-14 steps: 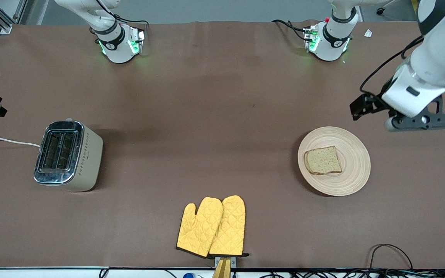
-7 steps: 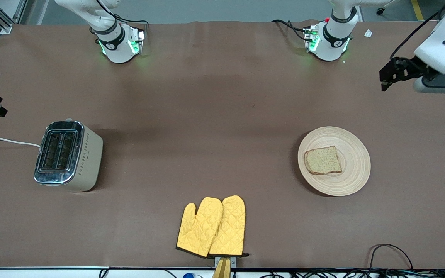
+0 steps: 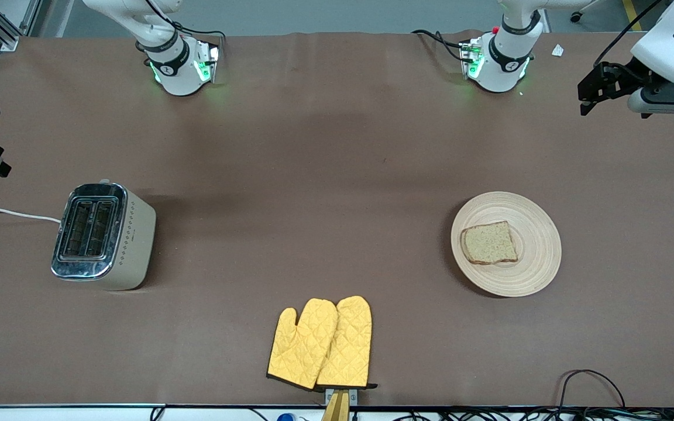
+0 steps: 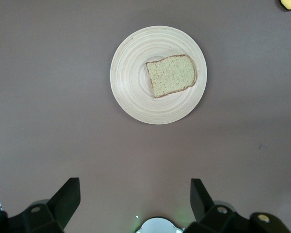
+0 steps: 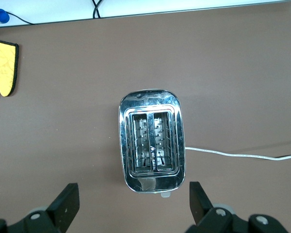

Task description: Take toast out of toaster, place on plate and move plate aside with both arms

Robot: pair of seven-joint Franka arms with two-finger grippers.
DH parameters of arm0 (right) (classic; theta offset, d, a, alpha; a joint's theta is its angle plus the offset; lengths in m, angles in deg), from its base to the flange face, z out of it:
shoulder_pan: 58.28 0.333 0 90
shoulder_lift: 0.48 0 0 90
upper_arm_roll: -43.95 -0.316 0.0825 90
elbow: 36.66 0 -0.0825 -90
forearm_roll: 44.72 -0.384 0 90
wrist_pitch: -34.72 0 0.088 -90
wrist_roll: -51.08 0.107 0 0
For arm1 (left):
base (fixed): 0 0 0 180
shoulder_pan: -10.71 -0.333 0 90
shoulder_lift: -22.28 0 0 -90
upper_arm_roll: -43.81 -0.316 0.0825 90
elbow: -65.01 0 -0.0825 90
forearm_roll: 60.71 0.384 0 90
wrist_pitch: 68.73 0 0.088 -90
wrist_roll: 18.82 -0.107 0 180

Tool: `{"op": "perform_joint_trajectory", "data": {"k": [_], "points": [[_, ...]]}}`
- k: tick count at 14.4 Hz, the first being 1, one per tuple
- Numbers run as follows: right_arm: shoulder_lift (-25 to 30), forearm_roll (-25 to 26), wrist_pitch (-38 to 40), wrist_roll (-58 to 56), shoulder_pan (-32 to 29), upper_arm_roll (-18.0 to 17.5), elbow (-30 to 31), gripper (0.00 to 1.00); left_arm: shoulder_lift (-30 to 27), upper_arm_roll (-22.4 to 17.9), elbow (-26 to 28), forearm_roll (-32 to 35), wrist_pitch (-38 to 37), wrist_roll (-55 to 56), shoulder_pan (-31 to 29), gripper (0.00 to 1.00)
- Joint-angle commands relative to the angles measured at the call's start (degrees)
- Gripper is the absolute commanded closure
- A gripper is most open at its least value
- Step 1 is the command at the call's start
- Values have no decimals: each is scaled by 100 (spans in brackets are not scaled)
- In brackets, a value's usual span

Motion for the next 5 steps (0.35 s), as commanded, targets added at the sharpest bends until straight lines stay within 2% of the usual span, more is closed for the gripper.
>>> {"op": "perform_joint_trajectory", "data": {"k": [1, 5], "points": [[72, 73, -55, -11, -19, -35, 91, 0, -132, -18, 123, -270, 47, -25, -129, 0], [72, 73, -55, -11, -19, -35, 91, 0, -132, -26, 132, -456, 47, 36, -375, 0]]}}
